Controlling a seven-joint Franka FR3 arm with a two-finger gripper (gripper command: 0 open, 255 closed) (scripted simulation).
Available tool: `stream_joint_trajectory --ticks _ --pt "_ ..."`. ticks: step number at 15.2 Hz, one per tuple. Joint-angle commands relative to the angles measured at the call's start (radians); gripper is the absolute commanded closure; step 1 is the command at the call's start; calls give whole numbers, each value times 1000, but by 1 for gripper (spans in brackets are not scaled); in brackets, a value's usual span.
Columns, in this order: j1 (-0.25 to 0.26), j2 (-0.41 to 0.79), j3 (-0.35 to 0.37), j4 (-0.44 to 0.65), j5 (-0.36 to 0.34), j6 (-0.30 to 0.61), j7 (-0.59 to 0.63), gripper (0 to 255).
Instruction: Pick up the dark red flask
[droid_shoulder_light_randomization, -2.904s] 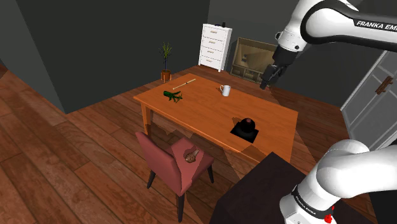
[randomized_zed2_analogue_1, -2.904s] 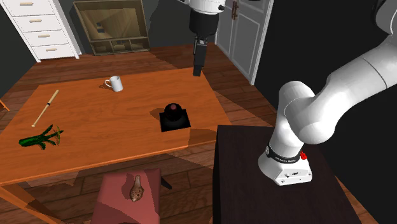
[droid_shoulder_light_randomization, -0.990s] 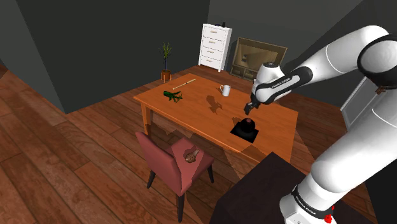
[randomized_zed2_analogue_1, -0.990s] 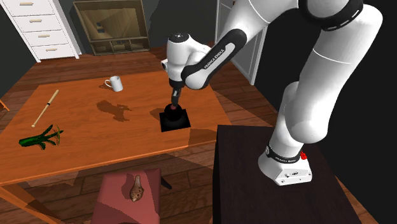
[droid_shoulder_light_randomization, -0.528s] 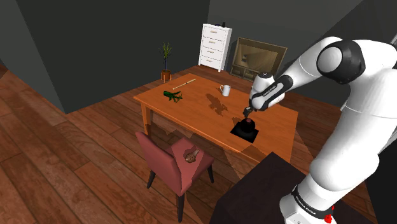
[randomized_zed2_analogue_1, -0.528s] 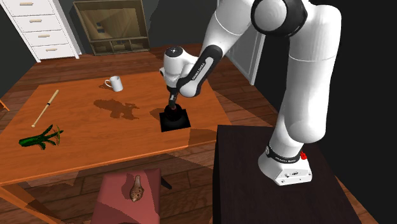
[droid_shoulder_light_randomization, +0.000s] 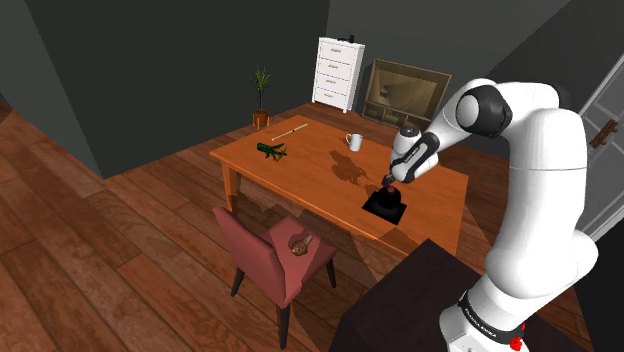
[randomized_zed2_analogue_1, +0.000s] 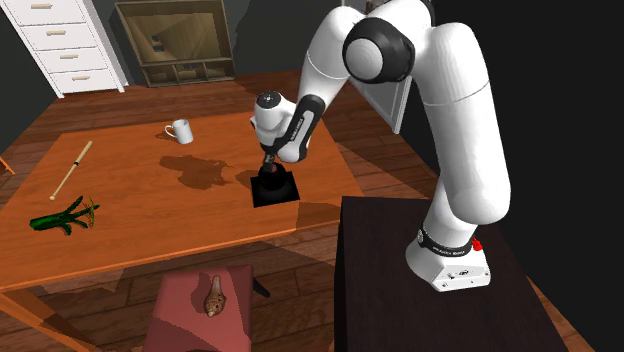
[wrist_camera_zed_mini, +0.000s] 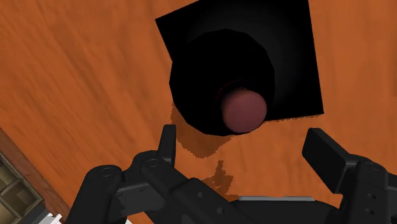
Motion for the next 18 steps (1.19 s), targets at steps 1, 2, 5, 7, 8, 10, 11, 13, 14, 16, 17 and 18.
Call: stream_joint_trajectory --ticks 1,2,5,7,8,10,11,13,14,16,17,18 --pt "-12 55 -1 49 4 11 0 0" --pt "-11 68 -3 53 3 21 4 0" --pt "-7 107 -9 64 1 48 18 0" --pt "-5 133 -12 72 0 65 27 0" --pt "-3 155 -15 79 0 78 33 0" --pt "-3 155 -15 79 0 78 33 0" --pt "-3 155 -14 80 0 78 33 255" --pt "-3 155 -14 81 1 77 33 255" --pt "-3 154 -14 80 0 76 33 255" --pt "-3 155 -14 81 1 76 33 255" --pt "-3 155 -14 81 1 76 33 255" --pt "-3 155 -14 82 1 76 33 255"
